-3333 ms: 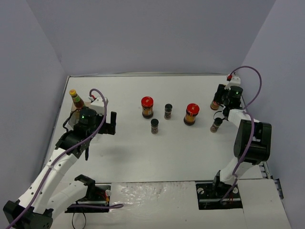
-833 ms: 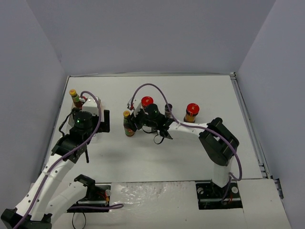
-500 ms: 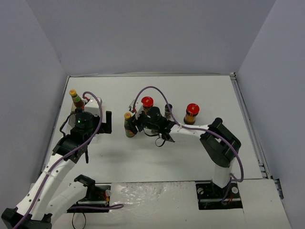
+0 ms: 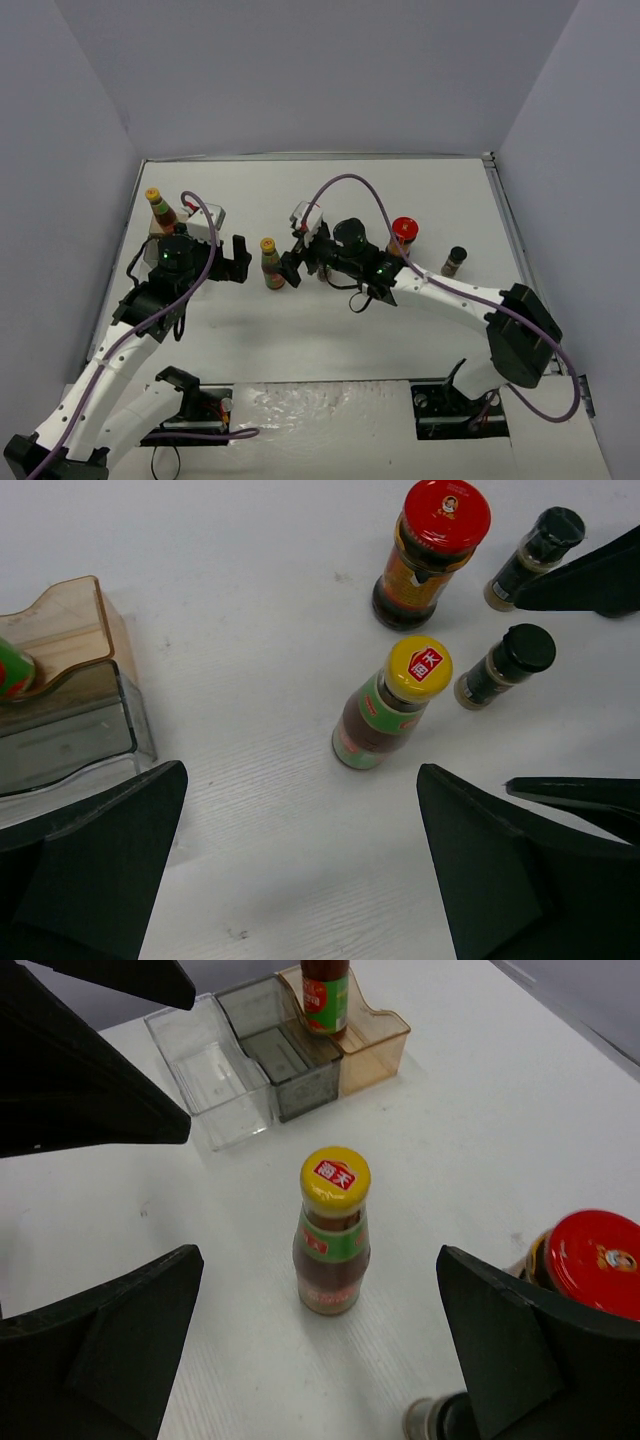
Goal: Organize the condiment bottles
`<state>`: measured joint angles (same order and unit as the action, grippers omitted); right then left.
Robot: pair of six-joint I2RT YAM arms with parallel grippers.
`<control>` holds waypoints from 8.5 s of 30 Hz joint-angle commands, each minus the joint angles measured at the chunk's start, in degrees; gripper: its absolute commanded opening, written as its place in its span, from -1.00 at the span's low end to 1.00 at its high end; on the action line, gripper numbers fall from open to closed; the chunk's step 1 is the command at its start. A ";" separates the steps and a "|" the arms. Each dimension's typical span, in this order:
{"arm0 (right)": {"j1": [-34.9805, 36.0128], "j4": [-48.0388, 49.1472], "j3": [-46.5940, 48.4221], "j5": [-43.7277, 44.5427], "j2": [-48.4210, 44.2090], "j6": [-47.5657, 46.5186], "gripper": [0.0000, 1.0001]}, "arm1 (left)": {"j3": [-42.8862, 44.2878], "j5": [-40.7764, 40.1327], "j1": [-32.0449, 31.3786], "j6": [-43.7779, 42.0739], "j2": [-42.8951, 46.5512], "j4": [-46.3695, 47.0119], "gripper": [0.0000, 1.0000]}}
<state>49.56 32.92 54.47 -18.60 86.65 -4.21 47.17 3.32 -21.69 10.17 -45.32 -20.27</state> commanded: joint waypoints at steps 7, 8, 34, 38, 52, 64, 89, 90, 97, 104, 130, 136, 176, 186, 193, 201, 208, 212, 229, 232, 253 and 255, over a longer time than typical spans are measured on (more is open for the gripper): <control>0.13 -17.17 -5.64 12.17 -28.59 1.12 1.00 | 2.06 5.71 -1.87 7.61 -5.12 9.96 0.94; 0.10 -18.68 -5.91 13.42 -31.21 1.59 1.00 | 2.13 5.35 -2.15 8.03 -5.59 10.63 0.94; -0.08 -29.03 -12.62 21.21 -56.04 7.71 1.00 | -5.42 -23.15 -17.16 10.03 -19.38 31.89 0.75; 0.01 -29.23 -13.14 21.74 -56.97 8.14 1.00 | -5.87 -22.87 -17.16 10.49 -20.96 33.53 0.61; -0.08 -30.29 -13.16 22.11 -57.74 8.69 1.00 | -0.44 -25.46 -16.98 9.44 -17.28 28.47 -1.00; -0.04 -30.37 -12.19 22.22 -56.72 8.34 1.00 | 15.85 -23.38 0.82 0.94 -17.82 20.51 -1.00; -0.08 -30.92 -13.29 22.94 -57.22 9.86 1.00 | 26.49 -11.54 20.96 0.91 -38.96 33.61 -1.00; -0.08 -30.92 -13.34 22.99 -56.90 9.86 1.00 | 26.33 -11.33 20.96 0.95 -39.23 33.97 -1.00; -0.06 -30.90 -13.21 22.80 -55.20 9.74 1.00 | 24.90 -10.73 20.90 0.94 -41.76 36.33 -1.00; -0.08 -30.62 -14.39 23.38 -55.41 10.16 1.00 | 22.39 -11.29 20.90 1.35 -43.69 37.96 -0.92; -0.01 -29.96 -16.13 21.06 -56.28 12.42 1.00 | 23.94 -8.32 20.35 4.04 -33.67 22.05 0.94; 0.01 -29.94 -16.31 20.95 -57.58 13.07 1.00 | 29.32 0.52 17.69 6.90 -29.21 7.69 0.94; 0.01 -35.21 -17.55 24.04 -63.89 15.46 1.00 | 48.46 -12.64 -14.26 4.07 -63.06 -0.30 0.94; 0.01 -35.74 -17.47 24.31 -64.06 15.37 1.00 | 51.97 -9.29 -12.50 6.27 -65.59 -1.88 0.78; 0.01 -35.74 -17.41 24.48 -63.89 15.02 1.00 | 51.35 -7.90 -12.44 7.44 -64.19 -2.85 -0.01; 0.01 -35.65 -17.66 23.91 -64.75 15.36 1.00 | 47.09 -10.93 -11.27 7.51 -55.32 -7.93 -0.99; 0.01 -35.30 -15.04 23.25 -63.06 14.86 1.00 | 39.57 -12.56 -2.28 7.66 -39.76 -14.67 -1.00; 0.01 -34.83 -14.36 22.34 -61.06 13.84 1.00 | 36.41 -11.93 5.28 6.63 -33.90 -16.70 -1.00; 0.01 -29.65 -14.86 16.90 -58.94 12.47 1.00 | 30.34 -9.95 32.44 6.99 -30.25 -6.52 -1.00; 0.01 -29.65 -15.32 16.81 -60.27 12.53 1.00 | 29.85 -10.22 33.47 6.52 -31.59 -4.12 -1.00; 0.08 -30.18 -17.54 17.61 -62.10 12.12 1.00 | 27.87 -10.99 33.73 7.28 -42.00 2.30 -1.00; 0.01 -30.11 -17.95 17.85 -62.22 12.21 1.00 | 27.14 -10.89 33.73 7.41 -42.40 3.00 -1.00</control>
<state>49.54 -2.00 36.83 -0.73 24.56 8.54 73.14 -6.37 11.81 16.76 -89.14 -26.88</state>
